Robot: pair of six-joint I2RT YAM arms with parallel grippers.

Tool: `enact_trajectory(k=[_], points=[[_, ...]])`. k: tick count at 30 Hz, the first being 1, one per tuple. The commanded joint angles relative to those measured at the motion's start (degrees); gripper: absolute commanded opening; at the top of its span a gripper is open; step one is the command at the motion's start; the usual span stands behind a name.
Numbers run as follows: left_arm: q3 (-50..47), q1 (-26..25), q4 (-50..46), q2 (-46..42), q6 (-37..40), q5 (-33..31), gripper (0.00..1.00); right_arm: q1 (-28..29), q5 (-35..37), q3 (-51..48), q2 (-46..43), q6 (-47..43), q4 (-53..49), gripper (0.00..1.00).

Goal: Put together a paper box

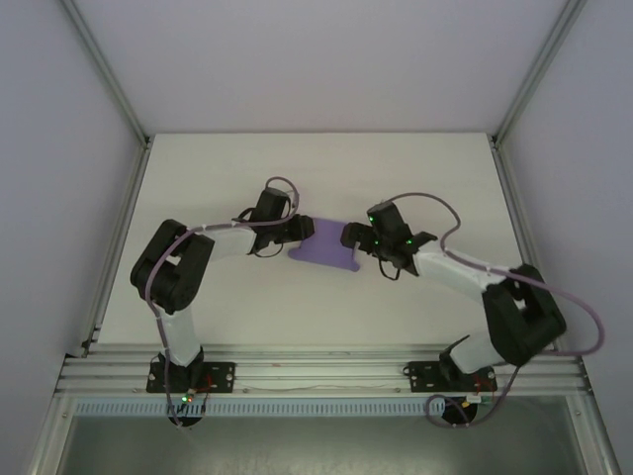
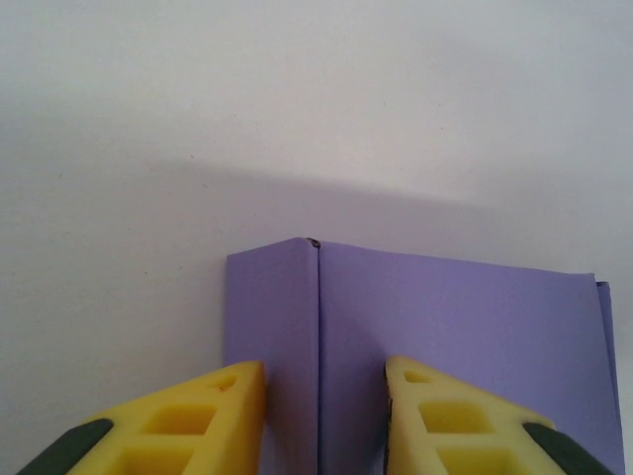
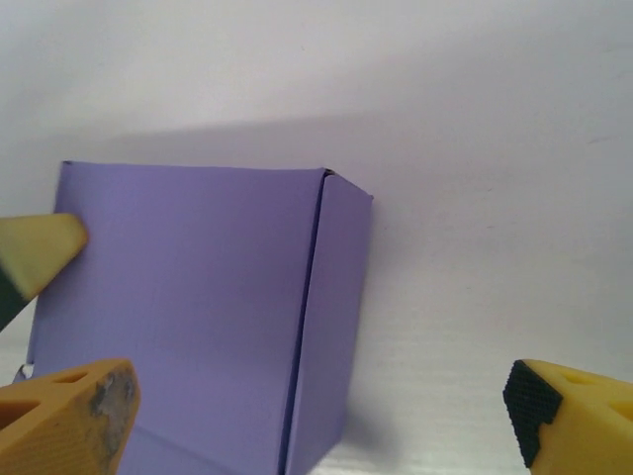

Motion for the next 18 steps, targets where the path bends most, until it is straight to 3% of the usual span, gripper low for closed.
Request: enact_trajectory(k=[1, 6, 10, 16, 18], points=[[-4.8, -0.47, -11.57, 6.03, 1.57, -6.74, 0.33, -1.54, -6.86, 1.39, 4.12, 2.48, 1.14, 0.93], [-5.41, -0.47, -10.13, 6.69, 1.29, -4.61, 0.32, -2.73, -9.99, 0.93, 8.92, 2.56, 5.93, 0.76], [-5.46, -0.47, -9.37, 7.43, 0.64, -3.4, 0.29, -3.54, -12.23, -1.46, 10.85, 4.85, 11.46, 0.52], [-6.81, 0.96, -6.54, 7.56, -1.0, 1.64, 0.21, -3.88, -16.73, -1.7, 9.76, 5.12, 15.69, 0.62], [-8.72, 2.45, -3.37, 7.24, -3.91, 4.59, 0.19, -4.16, -16.57, -1.77, 8.19, 5.11, 15.29, 0.71]])
